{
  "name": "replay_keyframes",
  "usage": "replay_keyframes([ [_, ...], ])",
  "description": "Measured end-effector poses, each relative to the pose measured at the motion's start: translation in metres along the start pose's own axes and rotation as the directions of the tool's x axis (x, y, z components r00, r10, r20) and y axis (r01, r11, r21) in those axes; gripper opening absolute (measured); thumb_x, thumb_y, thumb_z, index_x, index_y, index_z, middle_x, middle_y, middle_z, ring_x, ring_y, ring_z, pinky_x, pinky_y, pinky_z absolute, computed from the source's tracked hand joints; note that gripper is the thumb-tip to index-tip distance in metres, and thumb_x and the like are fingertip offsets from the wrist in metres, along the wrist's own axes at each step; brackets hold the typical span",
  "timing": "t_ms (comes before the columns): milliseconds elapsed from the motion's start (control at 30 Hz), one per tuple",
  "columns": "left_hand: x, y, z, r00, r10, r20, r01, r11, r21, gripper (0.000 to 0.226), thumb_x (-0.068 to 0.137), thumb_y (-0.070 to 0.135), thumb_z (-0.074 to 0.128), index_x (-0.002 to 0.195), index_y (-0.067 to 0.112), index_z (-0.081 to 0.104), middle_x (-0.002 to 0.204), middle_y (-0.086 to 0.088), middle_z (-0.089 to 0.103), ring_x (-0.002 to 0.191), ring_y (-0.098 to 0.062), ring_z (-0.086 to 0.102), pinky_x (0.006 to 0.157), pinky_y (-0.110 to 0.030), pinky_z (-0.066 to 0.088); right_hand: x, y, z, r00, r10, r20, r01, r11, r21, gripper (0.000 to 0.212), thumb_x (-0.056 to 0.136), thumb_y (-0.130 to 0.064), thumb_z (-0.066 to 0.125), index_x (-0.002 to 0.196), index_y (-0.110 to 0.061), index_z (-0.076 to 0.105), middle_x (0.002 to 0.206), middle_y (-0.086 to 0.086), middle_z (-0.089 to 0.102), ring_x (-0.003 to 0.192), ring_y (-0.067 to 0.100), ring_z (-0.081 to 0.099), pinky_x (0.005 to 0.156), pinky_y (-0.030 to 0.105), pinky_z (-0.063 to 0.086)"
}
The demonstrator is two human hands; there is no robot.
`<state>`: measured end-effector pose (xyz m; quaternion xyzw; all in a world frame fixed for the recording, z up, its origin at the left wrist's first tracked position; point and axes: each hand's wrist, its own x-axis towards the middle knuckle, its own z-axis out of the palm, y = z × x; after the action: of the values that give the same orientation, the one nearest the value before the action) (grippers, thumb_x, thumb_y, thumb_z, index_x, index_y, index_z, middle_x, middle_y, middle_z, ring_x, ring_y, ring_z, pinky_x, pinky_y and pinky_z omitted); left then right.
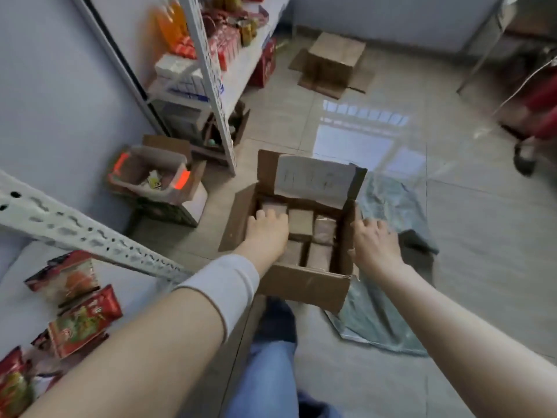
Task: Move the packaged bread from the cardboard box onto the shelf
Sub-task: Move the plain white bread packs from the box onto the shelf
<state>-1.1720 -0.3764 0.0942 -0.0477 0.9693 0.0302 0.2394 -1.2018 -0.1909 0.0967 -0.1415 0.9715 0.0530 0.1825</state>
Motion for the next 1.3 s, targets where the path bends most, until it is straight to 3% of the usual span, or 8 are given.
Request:
replay_keyframes([
  [167, 0.105, -0.017, 0.076, 0.958, -0.150, 0.245, 0.216, 0.939, -0.267, 0.060, 0.085, 0.030, 0.062, 0.133, 0.010, 0.032, 0.137, -0.017, 0.037, 0.127, -0.034, 0.036, 0.102, -0.043, 0.035, 0.086, -0.003, 0.086, 0.977, 0.069, 0.204, -0.084, 0.994, 0.064, 0.041, 0.090, -0.029, 0.052, 0.126, -0.013, 0.042, 0.128, 0.009, 0.046, 0.120, 0.029, 0.042, 0.092, 0.039, 0.041],
  [300, 0.188, -0.037, 0.161, 0.832, -0.370, 0.412, 0.547, 0.669, -0.504, 0.076, 0.083, 0.024, 0.065, 0.141, 0.017, 0.016, 0.146, -0.016, 0.021, 0.131, -0.035, 0.029, 0.107, -0.045, 0.032, 0.167, -0.019, 0.173, 0.936, 0.099, 0.337, -0.194, 0.945, 0.263, 0.055, 0.089, -0.040, 0.054, 0.132, -0.008, 0.040, 0.128, 0.010, 0.048, 0.118, 0.028, 0.045, 0.094, 0.037, 0.042],
  [400, 0.233, -0.046, 0.220, 0.757, -0.488, 0.435, 0.652, 0.520, -0.552, 0.086, 0.081, 0.022, 0.067, 0.143, 0.019, 0.006, 0.150, -0.018, 0.014, 0.134, -0.037, 0.023, 0.109, -0.047, 0.025, 0.229, -0.031, 0.232, 0.888, 0.183, 0.422, -0.381, 0.807, 0.451, 0.059, 0.087, -0.041, 0.058, 0.131, -0.004, 0.042, 0.129, 0.015, 0.050, 0.121, 0.031, 0.047, 0.099, 0.040, 0.042],
  [600, 0.257, -0.043, 0.266, 0.767, -0.613, 0.187, 0.532, 0.447, -0.719, 0.107, 0.066, 0.024, 0.081, 0.144, 0.018, 0.007, 0.147, -0.017, 0.027, 0.134, -0.034, 0.028, 0.110, -0.045, 0.024, 0.302, -0.052, 0.300, 0.812, 0.361, 0.458, -0.578, 0.603, 0.550, 0.061, 0.088, -0.043, 0.055, 0.132, -0.003, 0.043, 0.132, 0.017, 0.045, 0.126, 0.031, 0.038, 0.098, 0.036, 0.036],
  [767, 0.239, -0.044, 0.259, 0.783, -0.615, 0.099, 0.449, 0.448, -0.773, 0.107, 0.061, 0.018, 0.084, 0.141, 0.006, 0.014, 0.146, -0.016, 0.029, 0.136, -0.030, 0.029, 0.113, -0.042, 0.027, 0.309, -0.053, 0.305, 0.753, 0.381, 0.536, -0.654, 0.517, 0.552, 0.065, 0.076, -0.042, 0.071, 0.123, -0.002, 0.050, 0.124, 0.017, 0.056, 0.117, 0.033, 0.050, 0.095, 0.036, 0.041],
  [1033, 0.237, -0.048, 0.264, 0.794, -0.574, 0.201, 0.505, 0.439, -0.743, 0.054, 0.071, 0.027, 0.076, 0.117, 0.015, 0.049, 0.107, -0.001, 0.050, 0.103, -0.025, 0.055, 0.085, -0.033, 0.046, 0.303, -0.039, 0.289, 0.743, 0.303, 0.597, -0.670, 0.324, 0.668, 0.051, 0.070, -0.031, 0.079, 0.105, -0.009, 0.050, 0.104, 0.007, 0.061, 0.100, 0.027, 0.060, 0.080, 0.032, 0.048],
  [1167, 0.244, -0.034, 0.274, 0.806, -0.512, 0.297, 0.537, 0.422, -0.730, 0.066, 0.069, 0.032, 0.078, 0.123, 0.012, 0.047, 0.123, -0.013, 0.047, 0.120, -0.031, 0.043, 0.100, -0.035, 0.035, 0.281, -0.017, 0.280, 0.749, 0.368, 0.551, -0.658, 0.326, 0.678, 0.053, 0.069, -0.029, 0.080, 0.108, -0.006, 0.052, 0.111, 0.011, 0.063, 0.098, 0.026, 0.060, 0.079, 0.032, 0.048],
  [1300, 0.252, -0.022, 0.281, 0.859, -0.432, 0.276, 0.452, 0.385, -0.805, 0.067, 0.069, 0.030, 0.079, 0.125, 0.012, 0.046, 0.124, -0.009, 0.057, 0.116, -0.026, 0.053, 0.093, -0.031, 0.041, 0.261, 0.008, 0.286, 0.754, 0.468, 0.461, -0.632, 0.324, 0.704, 0.056, 0.071, -0.032, 0.079, 0.114, -0.006, 0.055, 0.116, 0.012, 0.062, 0.109, 0.031, 0.058, 0.078, 0.031, 0.043],
])
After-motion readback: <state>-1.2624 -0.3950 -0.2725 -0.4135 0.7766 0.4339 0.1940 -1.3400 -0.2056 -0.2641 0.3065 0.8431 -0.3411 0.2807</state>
